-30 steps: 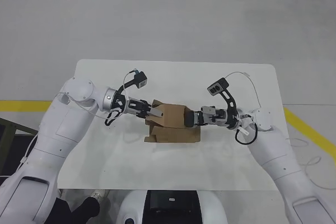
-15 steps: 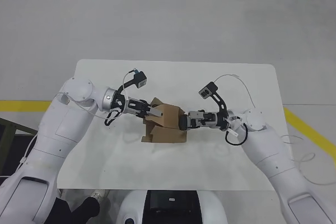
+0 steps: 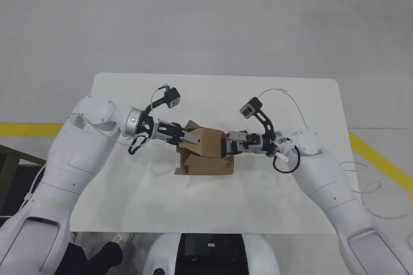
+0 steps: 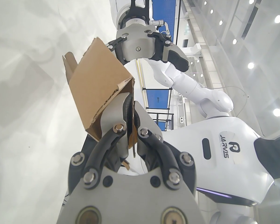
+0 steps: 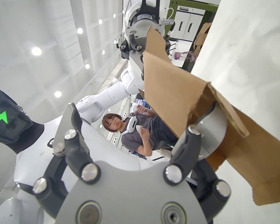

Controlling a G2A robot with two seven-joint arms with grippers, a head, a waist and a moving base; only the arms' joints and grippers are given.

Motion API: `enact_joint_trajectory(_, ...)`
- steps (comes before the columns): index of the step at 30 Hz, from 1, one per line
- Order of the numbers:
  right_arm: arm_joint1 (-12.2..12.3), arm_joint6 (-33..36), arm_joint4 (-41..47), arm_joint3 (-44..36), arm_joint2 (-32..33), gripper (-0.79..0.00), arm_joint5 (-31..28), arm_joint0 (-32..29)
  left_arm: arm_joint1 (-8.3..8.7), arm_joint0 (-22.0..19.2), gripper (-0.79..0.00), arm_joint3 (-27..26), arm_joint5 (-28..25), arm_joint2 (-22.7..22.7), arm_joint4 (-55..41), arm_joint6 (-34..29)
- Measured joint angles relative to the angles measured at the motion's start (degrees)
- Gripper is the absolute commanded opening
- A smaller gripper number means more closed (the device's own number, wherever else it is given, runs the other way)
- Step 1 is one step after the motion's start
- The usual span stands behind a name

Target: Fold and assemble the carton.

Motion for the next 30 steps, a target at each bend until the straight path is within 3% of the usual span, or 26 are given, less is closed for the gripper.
enact_joint_trajectory(8, -1.3, 2.3, 4.4, 1.72, -0.63, 0.0, 2.3, 0.19, -0.02, -0.2, -0.785, 0.1, -0.04, 0.13, 0.05, 0.07)
enact_joint_trajectory(17, -1.17, 4.39, 8.21, 0.83, 3.62, 0.0, 4.39, -0.76, 0.03, -0.25, -0.785, -0.09, 0.16, 0.2, 0.22, 0.09)
enact_joint_trajectory(27, -0.26, 1.91, -0.77, -3.11, 6.66, 0.0, 1.91, -1.99, 0.01, -0.3, -0.785, -0.2, 0.28, 0.4, 0.11, 0.11)
enact_joint_trajectory(28, -0.26, 1.5, -1.56, -3.4, 6.61, -0.012, 1.5, -2.09, 0.01, -0.28, -0.785, -0.17, 0.28, 0.41, 0.1, 0.11)
enact_joint_trajectory(30, -0.21, 0.59, -2.96, -4.2, 6.65, -0.163, 0.59, -2.32, 0.01, -0.24, -0.785, -0.07, 0.27, 0.44, 0.14, 0.13)
